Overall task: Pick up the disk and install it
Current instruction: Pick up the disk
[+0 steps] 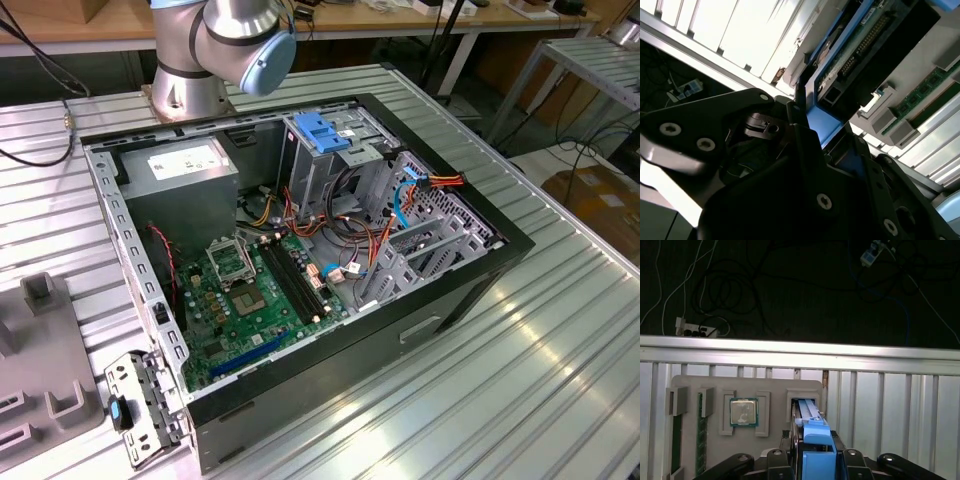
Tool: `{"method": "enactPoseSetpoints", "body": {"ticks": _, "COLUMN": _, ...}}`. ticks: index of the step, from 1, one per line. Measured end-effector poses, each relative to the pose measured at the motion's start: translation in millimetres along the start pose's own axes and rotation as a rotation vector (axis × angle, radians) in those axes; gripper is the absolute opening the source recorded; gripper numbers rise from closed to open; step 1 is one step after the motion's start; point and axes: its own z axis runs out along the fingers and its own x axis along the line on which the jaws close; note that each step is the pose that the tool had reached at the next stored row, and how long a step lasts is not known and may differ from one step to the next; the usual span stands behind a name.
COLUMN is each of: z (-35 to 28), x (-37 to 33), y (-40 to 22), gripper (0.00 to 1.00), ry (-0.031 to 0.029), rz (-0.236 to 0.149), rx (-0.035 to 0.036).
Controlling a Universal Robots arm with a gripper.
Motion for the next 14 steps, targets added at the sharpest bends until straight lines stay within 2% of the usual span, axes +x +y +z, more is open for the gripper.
{"method": "enactPoseSetpoints", "body": {"ticks": 3, "z": 0.5, "x": 0.0, "y": 0.0, "gripper": 0.37, "ry": 0.0000, "rz": 0.000, "rx": -0.0002}}
{"method": "enactPoseSetpoints", "body": {"ticks": 11, "z": 1.1, "x": 0.0, "y": 0.0, "gripper": 0.37, "ry": 0.0000, "rz": 0.000, "rx": -0.0001}}
{"method": "enactPoseSetpoints", "body": {"ticks": 14, "z": 1.8, "x": -0.1, "y": 0.0, "gripper": 0.37, "ry": -0.0003, "rz": 0.017, "rx": -0.0002}}
